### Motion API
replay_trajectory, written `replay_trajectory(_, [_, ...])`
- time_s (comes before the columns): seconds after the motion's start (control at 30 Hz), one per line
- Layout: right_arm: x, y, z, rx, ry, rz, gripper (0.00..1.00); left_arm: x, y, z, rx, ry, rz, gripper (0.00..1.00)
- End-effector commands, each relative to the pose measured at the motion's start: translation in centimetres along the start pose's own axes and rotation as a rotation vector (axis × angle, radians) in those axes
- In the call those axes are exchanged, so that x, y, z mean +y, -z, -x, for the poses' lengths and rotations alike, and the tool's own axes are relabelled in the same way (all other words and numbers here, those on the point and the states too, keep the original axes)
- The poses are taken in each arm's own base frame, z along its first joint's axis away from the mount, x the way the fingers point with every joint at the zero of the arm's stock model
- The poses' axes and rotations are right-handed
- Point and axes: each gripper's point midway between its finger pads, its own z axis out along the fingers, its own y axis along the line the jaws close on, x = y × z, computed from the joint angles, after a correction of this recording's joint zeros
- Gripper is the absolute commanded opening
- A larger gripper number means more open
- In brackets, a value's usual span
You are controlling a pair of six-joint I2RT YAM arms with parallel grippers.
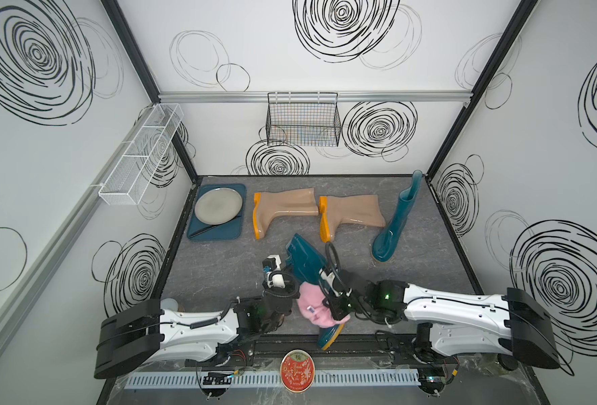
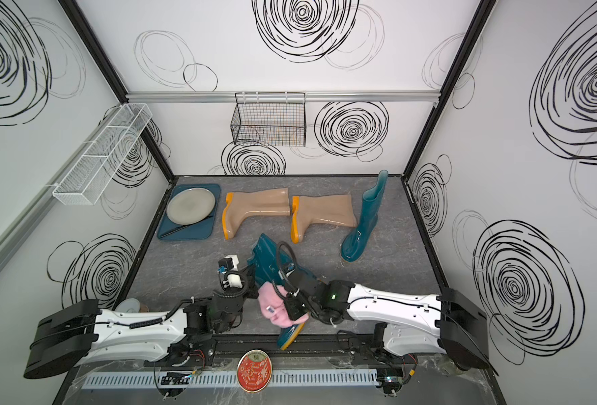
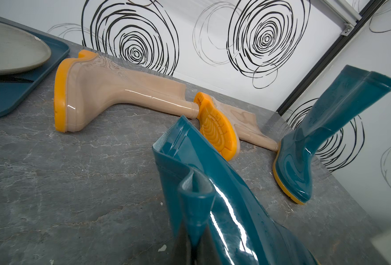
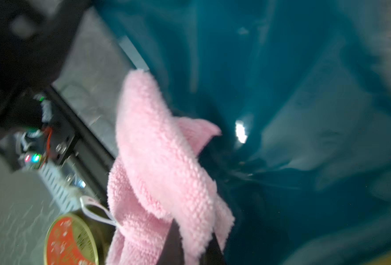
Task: Wipe the rubber boots with a cloth
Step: Wipe the dirt off the rubber boot.
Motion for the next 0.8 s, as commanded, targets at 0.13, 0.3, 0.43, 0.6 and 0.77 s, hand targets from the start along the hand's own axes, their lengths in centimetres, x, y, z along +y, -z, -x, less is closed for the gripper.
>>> replay_trajectory(0.13, [-5.7,3.0,3.4,-0.195,-0.073,-0.150,0.00,-1.2,0.0,0.9,-0.016,0.098,-0.053,0.00])
replay_trajectory(0.3, [-1.7,1.5,0.7,-0.099,0.042,-0.064,0.00,-0.9,0.1,1.0,-0.025,0.103,-0.047,0.00])
replay_trajectory(0.43, [3.4,1.3,-2.0,-0.043,0.183,0.037,0.00,-0.7,-0.1,1.3,-0.029,0.106,-0.042,0.00])
replay_trajectory(0.6, [8.4,1.6,-4.6,0.023,0.301,0.174,0.00,-0.6,-0.4,1.5,-0.026,0.110,-0.042,0.00])
replay_trajectory(0.77, [6.0,0.4,-4.2,0.066,0.295,0.024,0.00,-0.5,-0.4,1.5,-0.024,0.113,-0.042,0.00])
